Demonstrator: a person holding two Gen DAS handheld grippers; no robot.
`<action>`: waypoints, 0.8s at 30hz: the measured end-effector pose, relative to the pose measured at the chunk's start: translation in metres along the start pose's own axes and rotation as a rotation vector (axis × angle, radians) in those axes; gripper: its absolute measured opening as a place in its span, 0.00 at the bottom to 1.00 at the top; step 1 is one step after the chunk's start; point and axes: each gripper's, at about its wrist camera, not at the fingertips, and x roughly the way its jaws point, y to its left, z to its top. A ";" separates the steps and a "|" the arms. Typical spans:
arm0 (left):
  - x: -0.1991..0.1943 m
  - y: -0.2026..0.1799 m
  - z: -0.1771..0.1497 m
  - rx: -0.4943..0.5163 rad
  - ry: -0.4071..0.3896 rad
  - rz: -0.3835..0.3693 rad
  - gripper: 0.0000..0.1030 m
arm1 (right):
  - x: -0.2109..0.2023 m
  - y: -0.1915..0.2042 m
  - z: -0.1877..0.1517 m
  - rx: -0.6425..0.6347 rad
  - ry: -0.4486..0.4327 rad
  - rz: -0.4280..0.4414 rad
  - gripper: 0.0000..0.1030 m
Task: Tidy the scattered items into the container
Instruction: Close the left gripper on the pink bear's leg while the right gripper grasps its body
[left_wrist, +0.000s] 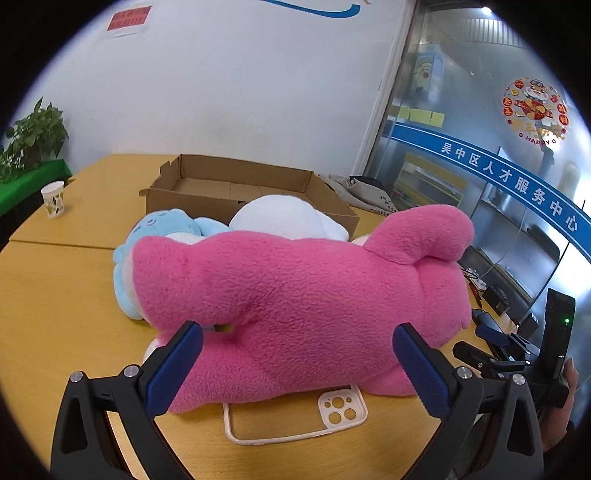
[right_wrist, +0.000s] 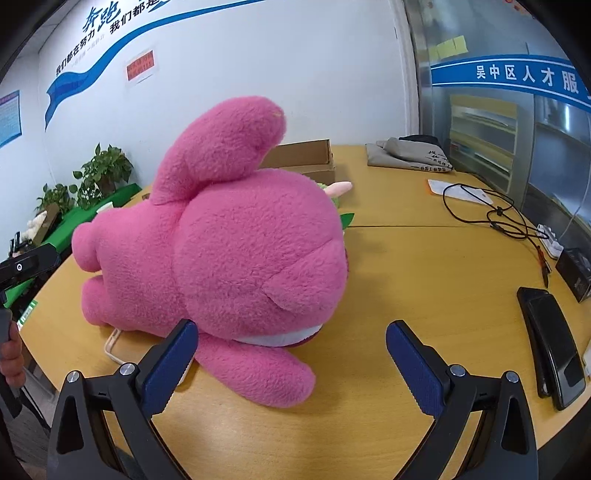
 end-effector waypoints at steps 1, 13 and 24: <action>0.003 0.001 -0.001 0.001 0.007 -0.014 1.00 | 0.002 0.000 0.000 -0.002 0.002 0.003 1.00; 0.051 0.014 0.006 0.000 0.062 -0.065 0.99 | 0.026 -0.020 0.040 -0.001 -0.055 0.107 1.00; 0.077 0.023 -0.011 -0.058 0.146 -0.126 0.87 | 0.074 -0.030 0.033 0.074 0.066 0.287 0.97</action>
